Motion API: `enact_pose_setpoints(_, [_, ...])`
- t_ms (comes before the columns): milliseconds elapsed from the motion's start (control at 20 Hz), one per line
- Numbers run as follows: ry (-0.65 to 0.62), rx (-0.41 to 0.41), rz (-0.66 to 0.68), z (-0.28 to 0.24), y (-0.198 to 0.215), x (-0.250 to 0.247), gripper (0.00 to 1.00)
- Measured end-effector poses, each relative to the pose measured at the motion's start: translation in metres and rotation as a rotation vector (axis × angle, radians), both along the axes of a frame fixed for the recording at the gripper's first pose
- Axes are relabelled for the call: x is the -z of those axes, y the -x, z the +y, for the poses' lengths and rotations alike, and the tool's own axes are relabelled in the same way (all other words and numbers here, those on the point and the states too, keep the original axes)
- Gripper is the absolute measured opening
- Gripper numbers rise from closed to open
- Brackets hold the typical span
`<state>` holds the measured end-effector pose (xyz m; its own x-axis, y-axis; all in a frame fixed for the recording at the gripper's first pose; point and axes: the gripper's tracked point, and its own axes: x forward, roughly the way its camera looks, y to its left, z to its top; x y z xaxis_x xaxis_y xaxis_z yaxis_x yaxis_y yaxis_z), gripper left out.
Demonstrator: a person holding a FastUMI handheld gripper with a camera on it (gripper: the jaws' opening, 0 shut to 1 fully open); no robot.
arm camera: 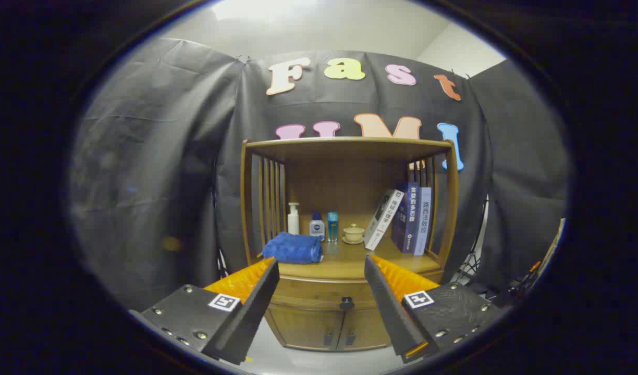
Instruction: Pull open the drawer, take out the items inside it, and place them on the countertop above the cabinet.
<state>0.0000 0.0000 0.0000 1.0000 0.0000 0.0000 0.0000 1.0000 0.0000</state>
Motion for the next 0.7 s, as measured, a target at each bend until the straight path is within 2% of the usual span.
enact_pose_setpoints(150, [0.028, 0.028, 0.019, -0.014, -0.002, 0.014, 0.99])
enact_pose_setpoints(350, [-0.049, 0.037, 0.040, -0.019, -0.007, 0.026, 0.99])
enact_pose_setpoints(500, [-0.010, 0.074, 0.048, -0.032, -0.009, 0.027, 0.99])
enact_pose_setpoints(700, [-0.035, 0.084, 0.034, -0.039, -0.009, 0.024, 0.99])
